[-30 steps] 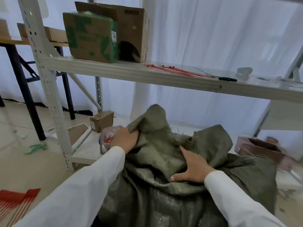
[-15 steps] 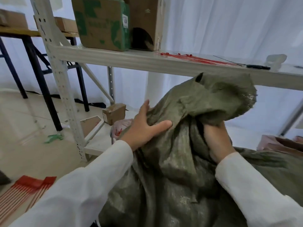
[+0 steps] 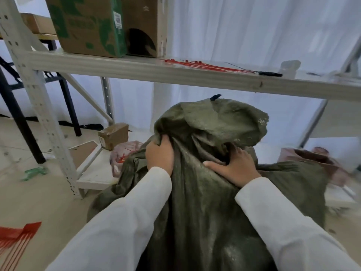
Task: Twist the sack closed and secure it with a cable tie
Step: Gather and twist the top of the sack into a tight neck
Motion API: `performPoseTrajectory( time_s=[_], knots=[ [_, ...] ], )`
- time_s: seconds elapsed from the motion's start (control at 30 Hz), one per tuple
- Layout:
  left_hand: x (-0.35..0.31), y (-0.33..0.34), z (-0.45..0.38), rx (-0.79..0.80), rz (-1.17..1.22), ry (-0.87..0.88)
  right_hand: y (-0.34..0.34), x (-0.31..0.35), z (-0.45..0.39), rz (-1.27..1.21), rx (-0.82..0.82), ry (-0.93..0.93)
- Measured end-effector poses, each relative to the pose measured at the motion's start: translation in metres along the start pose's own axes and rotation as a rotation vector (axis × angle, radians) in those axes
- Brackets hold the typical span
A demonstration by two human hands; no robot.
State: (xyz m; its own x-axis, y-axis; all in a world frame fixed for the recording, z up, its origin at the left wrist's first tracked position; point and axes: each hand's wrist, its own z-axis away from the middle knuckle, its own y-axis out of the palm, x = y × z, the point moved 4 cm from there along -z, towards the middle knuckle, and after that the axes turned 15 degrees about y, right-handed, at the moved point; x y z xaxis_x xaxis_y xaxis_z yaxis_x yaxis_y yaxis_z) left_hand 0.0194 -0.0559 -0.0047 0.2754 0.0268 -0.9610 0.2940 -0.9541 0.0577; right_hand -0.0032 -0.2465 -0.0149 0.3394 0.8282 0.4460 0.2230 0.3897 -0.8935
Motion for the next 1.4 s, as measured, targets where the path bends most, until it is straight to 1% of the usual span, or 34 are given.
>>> performPoseTrajectory(
  time_s=[0.03,0.1,0.13,0.17,0.2,0.27,0.33,0.37,0.43,0.5,0.57,0.63,0.67,0.73,0.77,0.8,0.87,0.9,0.93,1.0,1.03,1.07,1.1,1.13,1.17,1.2,1.23,1.3,1.33,1.37,1.4],
  knots=[
    [-0.004,0.000,0.002,-0.042,0.071,-0.007,0.001,-0.009,-0.003,0.037,0.048,0.042],
    [-0.012,0.004,0.006,-0.064,0.192,0.019,0.002,-0.018,-0.002,0.033,0.144,0.092],
    [-0.016,0.005,0.008,-0.060,0.234,0.036,0.000,-0.021,-0.002,-0.009,0.141,0.101],
    [-0.020,0.006,0.010,-0.055,0.269,0.050,-0.006,-0.021,-0.001,-0.103,0.097,0.102],
    [-0.023,0.004,0.010,-0.054,0.293,0.064,-0.016,-0.022,-0.001,-0.249,0.015,0.117],
    [-0.025,0.000,0.007,-0.020,0.292,0.117,-0.047,-0.027,-0.002,-0.621,-0.204,0.177],
    [-0.024,-0.004,0.003,0.109,0.198,0.218,-0.079,-0.030,0.002,-0.986,-0.343,0.189],
    [-0.022,-0.004,0.003,0.207,0.127,0.252,-0.092,-0.029,0.004,-1.131,-0.368,0.168],
    [-0.012,0.002,0.006,0.414,0.009,0.248,-0.109,-0.016,0.012,-1.313,-0.342,0.083],
    [-0.005,0.010,0.015,0.584,-0.055,0.192,-0.118,0.008,0.022,-1.372,-0.298,-0.012],
    [-0.004,0.018,0.023,0.668,-0.031,0.175,-0.124,0.038,0.031,-1.336,-0.269,-0.149],
    [-0.003,0.025,0.029,0.662,0.074,0.075,-0.121,0.073,0.041,-1.258,-0.173,-0.331],
    [-0.003,0.029,0.032,0.626,0.147,-0.020,-0.114,0.088,0.047,-1.208,-0.089,-0.406],
    [-0.001,0.037,0.036,0.518,0.348,-0.210,-0.089,0.112,0.055,-1.063,0.131,-0.493],
    [-0.001,0.040,0.037,0.445,0.436,-0.252,-0.074,0.117,0.056,-0.977,0.248,-0.510],
    [-0.002,0.041,0.036,0.383,0.465,-0.259,-0.062,0.118,0.054,-0.906,0.340,-0.507],
    [0.002,0.041,0.027,0.302,0.503,-0.263,-0.054,0.108,0.047,-0.853,0.433,-0.468],
    [0.002,0.037,0.022,0.253,0.536,-0.272,-0.058,0.100,0.041,-0.859,0.427,-0.442],
    [0.008,0.031,0.012,0.164,0.566,-0.286,-0.065,0.091,0.036,-0.880,0.365,-0.417],
    [0.016,0.012,-0.007,-0.037,0.577,-0.270,-0.084,0.065,0.025,-0.937,0.109,-0.348],
    [0.017,0.002,-0.014,-0.120,0.577,-0.254,-0.093,0.048,0.021,-0.947,-0.023,-0.283],
    [0.016,-0.008,-0.018,-0.184,0.577,-0.247,-0.099,0.028,0.017,-0.923,-0.118,-0.178],
    [0.017,-0.015,-0.023,-0.234,0.580,-0.245,-0.100,0.008,0.012,-0.854,-0.140,-0.032],
    [0.020,-0.021,-0.028,-0.262,0.579,-0.243,-0.096,-0.014,0.006,-0.721,-0.090,0.135],
    [0.021,-0.024,-0.030,-0.257,0.592,-0.241,-0.089,-0.032,0.005,-0.553,-0.005,0.273],
    [0.023,-0.024,-0.032,-0.244,0.606,-0.239,-0.080,-0.046,0.005,-0.409,0.083,0.361],
    [0.025,-0.024,-0.034,-0.216,0.610,-0.237,-0.070,-0.055,0.006,-0.339,0.171,0.388],
    [0.027,-0.019,-0.032,-0.111,0.598,-0.253,-0.054,-0.057,0.007,-0.403,0.293,0.335],
    [0.021,-0.015,-0.026,-0.037,0.589,-0.268,-0.051,-0.051,0.008,-0.449,0.307,0.277],
    [0.013,-0.010,-0.018,0.060,0.579,-0.282,-0.050,-0.044,0.007,-0.507,0.266,0.207],
    [0.004,-0.004,-0.008,0.176,0.581,-0.289,-0.052,-0.039,0.005,-0.596,0.178,0.161]
  ],
)
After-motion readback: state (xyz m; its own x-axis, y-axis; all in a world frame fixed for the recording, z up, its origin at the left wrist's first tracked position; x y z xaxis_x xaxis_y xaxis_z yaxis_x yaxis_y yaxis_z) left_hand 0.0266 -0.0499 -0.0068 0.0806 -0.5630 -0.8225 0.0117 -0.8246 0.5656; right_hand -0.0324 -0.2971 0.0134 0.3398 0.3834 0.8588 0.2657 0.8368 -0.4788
